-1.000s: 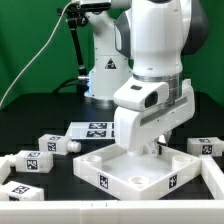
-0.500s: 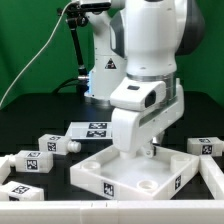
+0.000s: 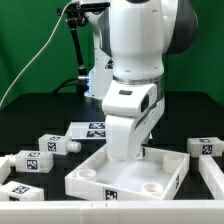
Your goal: Assemble one leg
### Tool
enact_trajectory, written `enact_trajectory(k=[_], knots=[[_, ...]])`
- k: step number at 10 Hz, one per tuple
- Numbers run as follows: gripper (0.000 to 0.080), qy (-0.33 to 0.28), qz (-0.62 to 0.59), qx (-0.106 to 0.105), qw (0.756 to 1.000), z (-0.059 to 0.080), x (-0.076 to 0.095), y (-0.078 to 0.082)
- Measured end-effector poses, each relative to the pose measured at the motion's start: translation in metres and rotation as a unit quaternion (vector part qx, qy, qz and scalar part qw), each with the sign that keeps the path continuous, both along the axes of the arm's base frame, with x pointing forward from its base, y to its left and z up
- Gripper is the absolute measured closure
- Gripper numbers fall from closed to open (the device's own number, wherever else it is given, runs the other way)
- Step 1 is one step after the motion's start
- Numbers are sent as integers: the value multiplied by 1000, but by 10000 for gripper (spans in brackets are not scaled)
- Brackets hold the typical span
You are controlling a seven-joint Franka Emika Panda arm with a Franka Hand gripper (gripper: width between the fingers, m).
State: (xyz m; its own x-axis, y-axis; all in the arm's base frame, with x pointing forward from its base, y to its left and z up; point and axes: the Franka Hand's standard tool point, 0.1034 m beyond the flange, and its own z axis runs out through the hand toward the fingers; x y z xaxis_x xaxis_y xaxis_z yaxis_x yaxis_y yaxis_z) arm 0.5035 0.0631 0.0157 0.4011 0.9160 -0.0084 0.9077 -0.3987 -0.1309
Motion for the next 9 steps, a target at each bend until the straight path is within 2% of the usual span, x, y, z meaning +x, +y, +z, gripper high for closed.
enact_trajectory(k=[2, 4, 5, 7, 9], knots=[[742, 0, 1, 0, 1000, 0, 0, 0], [742, -26, 110, 16, 994, -3, 3, -5], [742, -35, 136, 18, 990, -3, 4, -1], [742, -37, 153, 15, 987, -2, 4, 7], [742, -37, 152, 15, 988, -3, 4, 5]])
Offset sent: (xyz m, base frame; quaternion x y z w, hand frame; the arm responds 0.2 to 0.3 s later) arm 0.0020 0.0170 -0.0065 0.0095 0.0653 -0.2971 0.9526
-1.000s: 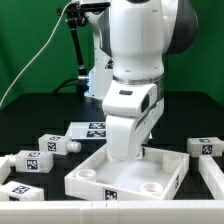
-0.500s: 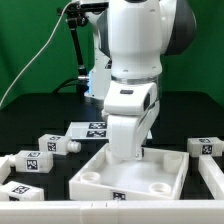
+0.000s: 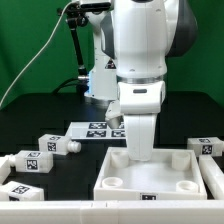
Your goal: Assemble one leg
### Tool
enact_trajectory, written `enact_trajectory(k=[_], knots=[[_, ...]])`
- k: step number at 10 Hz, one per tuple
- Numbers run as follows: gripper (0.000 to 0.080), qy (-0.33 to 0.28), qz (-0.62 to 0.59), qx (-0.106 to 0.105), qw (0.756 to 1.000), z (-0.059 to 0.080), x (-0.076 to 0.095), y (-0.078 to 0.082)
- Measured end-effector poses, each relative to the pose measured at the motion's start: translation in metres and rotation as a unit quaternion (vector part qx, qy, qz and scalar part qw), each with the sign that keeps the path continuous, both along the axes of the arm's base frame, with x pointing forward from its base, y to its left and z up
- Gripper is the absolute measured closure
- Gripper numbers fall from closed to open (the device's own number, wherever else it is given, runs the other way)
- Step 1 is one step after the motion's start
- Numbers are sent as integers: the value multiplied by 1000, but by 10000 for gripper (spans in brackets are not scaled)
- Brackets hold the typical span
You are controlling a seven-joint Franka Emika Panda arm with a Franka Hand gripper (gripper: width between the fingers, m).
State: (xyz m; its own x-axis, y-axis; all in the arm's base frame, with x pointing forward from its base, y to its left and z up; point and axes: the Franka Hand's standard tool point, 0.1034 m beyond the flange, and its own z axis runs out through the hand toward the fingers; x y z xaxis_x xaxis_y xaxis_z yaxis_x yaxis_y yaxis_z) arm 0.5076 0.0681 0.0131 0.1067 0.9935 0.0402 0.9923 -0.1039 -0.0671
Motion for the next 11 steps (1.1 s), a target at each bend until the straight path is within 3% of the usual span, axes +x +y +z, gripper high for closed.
enact_trajectory(k=[6, 7, 8, 9, 10, 11], knots=[[742, -4, 20, 0, 1000, 1, 15, 7], [679, -9, 16, 0, 1000, 5, 16, 6], [492, -12, 5, -3, 1000, 12, 14, 4], [492, -14, -17, -7, 1000, 22, 7, 0], [320, -15, -48, -12, 999, 32, 0, -3], [320, -18, -92, -17, 995, 42, -9, -4]])
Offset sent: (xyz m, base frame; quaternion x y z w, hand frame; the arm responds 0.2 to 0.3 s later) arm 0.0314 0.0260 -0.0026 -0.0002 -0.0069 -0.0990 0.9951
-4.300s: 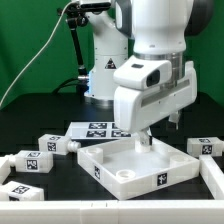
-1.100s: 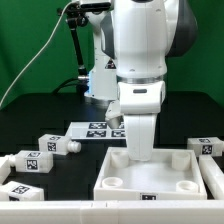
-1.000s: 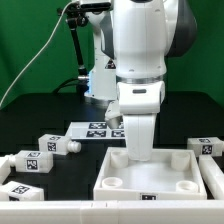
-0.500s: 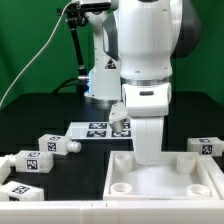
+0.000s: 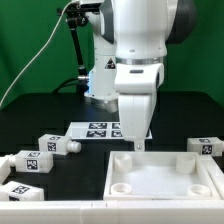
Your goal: Assemble one leg
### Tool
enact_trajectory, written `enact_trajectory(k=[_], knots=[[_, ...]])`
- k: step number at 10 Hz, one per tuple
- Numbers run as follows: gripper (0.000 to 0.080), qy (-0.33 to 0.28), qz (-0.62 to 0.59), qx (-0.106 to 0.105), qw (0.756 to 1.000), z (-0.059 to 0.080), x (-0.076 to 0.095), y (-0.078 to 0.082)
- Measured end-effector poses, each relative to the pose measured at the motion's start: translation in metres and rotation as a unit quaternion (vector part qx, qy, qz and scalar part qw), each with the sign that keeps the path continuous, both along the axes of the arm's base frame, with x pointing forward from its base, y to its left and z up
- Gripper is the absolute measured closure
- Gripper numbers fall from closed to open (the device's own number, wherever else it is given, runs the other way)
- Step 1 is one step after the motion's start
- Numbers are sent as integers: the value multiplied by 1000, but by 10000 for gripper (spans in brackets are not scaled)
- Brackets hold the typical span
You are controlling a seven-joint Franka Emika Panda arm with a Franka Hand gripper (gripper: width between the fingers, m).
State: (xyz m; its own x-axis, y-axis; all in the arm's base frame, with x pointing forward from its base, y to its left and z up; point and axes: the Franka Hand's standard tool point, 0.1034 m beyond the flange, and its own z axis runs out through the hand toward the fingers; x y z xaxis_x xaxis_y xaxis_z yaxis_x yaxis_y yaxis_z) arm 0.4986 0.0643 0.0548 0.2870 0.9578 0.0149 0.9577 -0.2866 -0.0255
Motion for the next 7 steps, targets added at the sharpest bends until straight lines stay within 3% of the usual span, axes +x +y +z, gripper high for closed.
enact_trajectory(k=[1, 3, 5, 6, 7], knots=[[179, -1, -39, -3, 999, 6, -8, 0], [152, 3, -40, -2, 999, 2, -8, -1], [152, 5, -114, -3, 993, 2, -8, 0], [150, 8, -189, -3, 982, 3, -8, -1], [150, 9, -302, -3, 953, 8, -6, -5]])
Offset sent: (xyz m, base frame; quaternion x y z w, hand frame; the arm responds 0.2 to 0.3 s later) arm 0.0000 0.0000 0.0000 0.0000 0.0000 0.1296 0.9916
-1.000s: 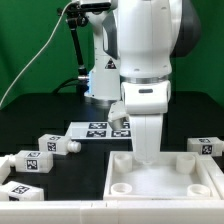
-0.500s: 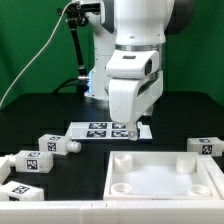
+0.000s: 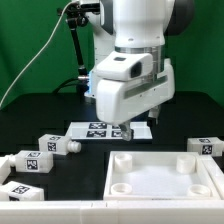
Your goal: Assemble one leg
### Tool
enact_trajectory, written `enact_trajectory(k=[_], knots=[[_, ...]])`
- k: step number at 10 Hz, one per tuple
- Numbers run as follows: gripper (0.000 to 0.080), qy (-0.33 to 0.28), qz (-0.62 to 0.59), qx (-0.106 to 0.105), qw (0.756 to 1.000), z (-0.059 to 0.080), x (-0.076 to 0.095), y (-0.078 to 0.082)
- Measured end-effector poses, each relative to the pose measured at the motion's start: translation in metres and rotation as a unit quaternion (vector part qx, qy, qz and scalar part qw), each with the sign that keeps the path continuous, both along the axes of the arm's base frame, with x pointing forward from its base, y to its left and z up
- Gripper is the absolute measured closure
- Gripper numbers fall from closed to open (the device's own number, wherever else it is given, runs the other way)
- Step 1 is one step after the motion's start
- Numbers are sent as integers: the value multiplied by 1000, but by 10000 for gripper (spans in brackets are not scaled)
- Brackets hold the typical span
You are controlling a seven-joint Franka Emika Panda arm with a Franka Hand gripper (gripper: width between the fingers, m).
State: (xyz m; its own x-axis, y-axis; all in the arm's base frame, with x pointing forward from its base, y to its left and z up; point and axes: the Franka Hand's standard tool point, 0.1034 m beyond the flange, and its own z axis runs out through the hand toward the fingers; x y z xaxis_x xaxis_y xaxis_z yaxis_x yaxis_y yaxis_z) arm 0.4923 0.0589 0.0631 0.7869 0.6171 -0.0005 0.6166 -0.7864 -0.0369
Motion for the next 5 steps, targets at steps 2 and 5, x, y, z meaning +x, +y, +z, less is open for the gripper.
enact_trajectory(k=[2, 5], knots=[[150, 7, -185, -7, 983, 8, 3, 16], [150, 16, -277, -3, 961, 9, 6, 27]])
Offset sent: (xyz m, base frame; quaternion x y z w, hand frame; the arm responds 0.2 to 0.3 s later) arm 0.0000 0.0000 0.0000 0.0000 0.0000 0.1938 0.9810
